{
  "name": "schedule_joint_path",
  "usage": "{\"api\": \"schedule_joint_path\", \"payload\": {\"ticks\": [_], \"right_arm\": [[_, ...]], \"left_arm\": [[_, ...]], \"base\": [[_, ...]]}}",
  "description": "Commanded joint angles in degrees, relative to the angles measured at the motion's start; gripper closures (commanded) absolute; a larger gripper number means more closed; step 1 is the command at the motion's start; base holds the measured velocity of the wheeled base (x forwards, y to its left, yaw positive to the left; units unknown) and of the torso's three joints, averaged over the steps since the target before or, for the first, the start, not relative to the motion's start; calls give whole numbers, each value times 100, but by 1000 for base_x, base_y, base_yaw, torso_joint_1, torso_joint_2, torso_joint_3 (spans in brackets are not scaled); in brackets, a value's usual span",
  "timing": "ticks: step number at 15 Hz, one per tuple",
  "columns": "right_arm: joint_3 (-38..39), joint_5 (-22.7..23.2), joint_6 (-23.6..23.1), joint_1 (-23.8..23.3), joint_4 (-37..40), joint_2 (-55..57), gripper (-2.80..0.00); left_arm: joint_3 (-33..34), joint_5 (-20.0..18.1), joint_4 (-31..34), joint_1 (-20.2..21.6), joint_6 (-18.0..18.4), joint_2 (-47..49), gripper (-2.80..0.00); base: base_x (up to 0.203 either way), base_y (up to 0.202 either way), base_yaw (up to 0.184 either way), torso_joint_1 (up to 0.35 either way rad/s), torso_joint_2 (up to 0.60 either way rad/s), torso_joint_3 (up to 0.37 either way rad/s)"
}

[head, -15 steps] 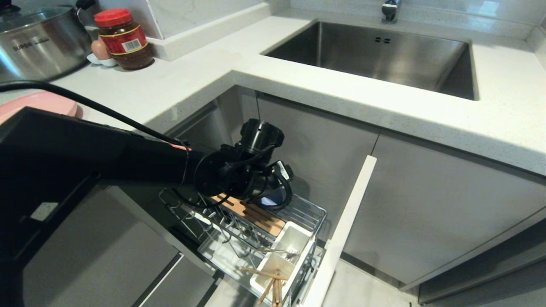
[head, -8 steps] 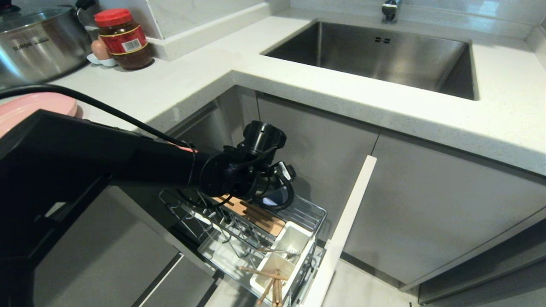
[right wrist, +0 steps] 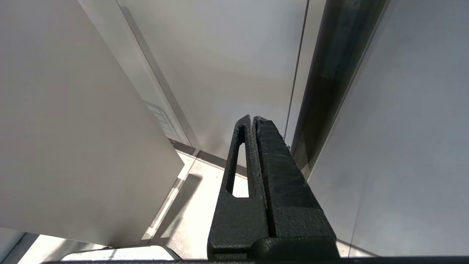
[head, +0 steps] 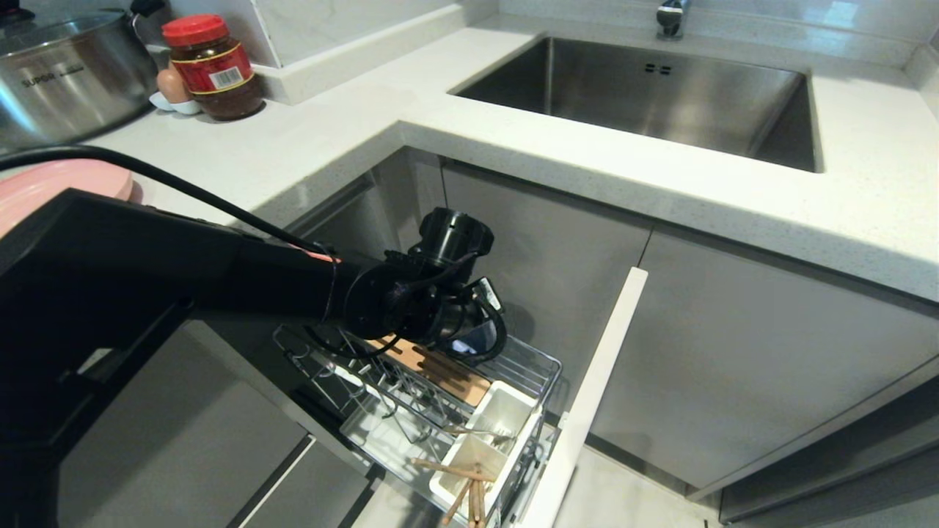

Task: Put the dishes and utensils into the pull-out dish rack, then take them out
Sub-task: Take the bowl out of the cupboard

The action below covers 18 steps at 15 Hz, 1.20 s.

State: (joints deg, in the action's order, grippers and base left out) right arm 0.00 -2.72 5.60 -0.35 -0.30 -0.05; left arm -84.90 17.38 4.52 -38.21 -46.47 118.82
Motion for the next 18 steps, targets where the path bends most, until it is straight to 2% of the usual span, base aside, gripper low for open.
{"api": "schedule_joint_path", "payload": {"ticks": [1, 7, 18], "right_arm": [[0, -1, 3, 0, -5, -13, 0], [0, -1, 3, 0, -5, -13, 0], [0, -1, 3, 0, -5, -13, 0]], "left_arm": [[-1, 11, 5, -11, -29, -8, 0], [-1, 30, 5, -36, -38, -61, 0], [46, 112, 56, -116, -38, -1355, 0]], "base": [[0, 0, 0, 0, 0, 0], [0, 0, 0, 0, 0, 0], [0, 0, 0, 0, 0, 0]]}}
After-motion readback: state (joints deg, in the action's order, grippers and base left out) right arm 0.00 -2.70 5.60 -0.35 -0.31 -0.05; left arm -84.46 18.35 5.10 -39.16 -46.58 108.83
